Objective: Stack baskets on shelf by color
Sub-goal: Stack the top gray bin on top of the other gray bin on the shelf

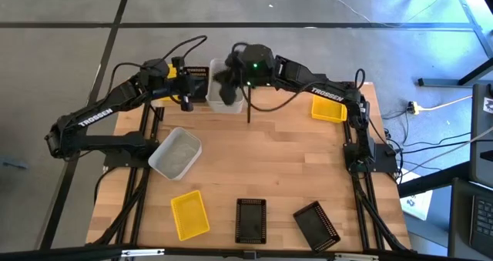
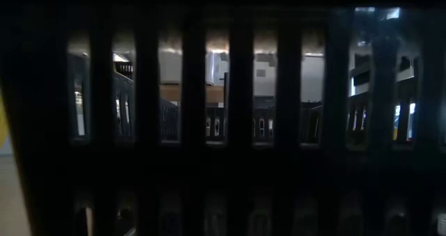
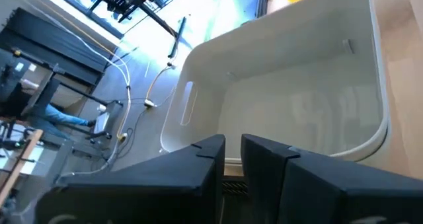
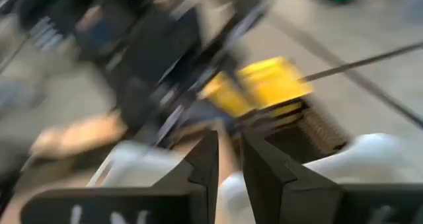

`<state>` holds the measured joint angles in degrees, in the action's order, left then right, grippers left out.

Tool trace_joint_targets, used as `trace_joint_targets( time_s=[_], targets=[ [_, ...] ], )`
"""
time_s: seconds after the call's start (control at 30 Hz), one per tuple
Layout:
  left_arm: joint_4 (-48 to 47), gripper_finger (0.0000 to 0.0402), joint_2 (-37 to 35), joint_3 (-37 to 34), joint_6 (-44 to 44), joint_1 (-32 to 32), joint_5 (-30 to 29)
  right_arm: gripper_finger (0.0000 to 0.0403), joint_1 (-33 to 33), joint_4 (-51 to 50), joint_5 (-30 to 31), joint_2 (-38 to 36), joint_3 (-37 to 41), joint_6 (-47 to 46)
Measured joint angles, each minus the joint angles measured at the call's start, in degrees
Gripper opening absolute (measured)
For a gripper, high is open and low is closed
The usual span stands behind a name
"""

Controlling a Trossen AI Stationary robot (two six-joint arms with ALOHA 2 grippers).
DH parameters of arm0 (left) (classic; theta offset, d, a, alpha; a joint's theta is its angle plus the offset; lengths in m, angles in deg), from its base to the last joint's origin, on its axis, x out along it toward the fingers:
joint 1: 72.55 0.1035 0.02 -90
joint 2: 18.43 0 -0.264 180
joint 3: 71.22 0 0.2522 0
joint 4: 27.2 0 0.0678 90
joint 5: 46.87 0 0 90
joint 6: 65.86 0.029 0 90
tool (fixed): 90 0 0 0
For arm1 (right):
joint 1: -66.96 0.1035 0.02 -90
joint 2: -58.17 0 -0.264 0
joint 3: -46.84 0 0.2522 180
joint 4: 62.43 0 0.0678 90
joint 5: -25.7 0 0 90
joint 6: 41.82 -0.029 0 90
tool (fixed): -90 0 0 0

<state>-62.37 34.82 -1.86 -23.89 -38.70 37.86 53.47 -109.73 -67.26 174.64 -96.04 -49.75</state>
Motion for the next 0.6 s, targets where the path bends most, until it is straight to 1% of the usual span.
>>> trace_joint_targets(
  time_s=[0.17,0.27,0.33,0.47,0.6],
  targets=[
    [-0.26,0.0044,-1.52,0.00,-4.74,0.00,0.00,0.0064,0.19,-8.79,-14.65,0.00,0.00,9.95],
    [-0.35,0.0044,-2.87,-0.01,-7.02,0.00,0.00,0.0064,0.24,-13.60,-20.01,0.30,-0.01,15.31],
    [-0.39,0.0044,-4.04,-0.01,-8.42,0.00,0.01,0.0064,0.28,-15.95,-21.14,1.16,-0.07,17.22],
    [-0.44,0.0044,-5.93,0.00,-10.92,0.00,0.02,0.0064,0.26,-18.94,-21.17,4.45,0.04,18.61],
    [-0.66,0.0044,-7.27,-0.01,-12.39,0.00,0.01,0.0064,0.32,-18.39,-20.33,6.76,0.04,20.49]
  ],
)
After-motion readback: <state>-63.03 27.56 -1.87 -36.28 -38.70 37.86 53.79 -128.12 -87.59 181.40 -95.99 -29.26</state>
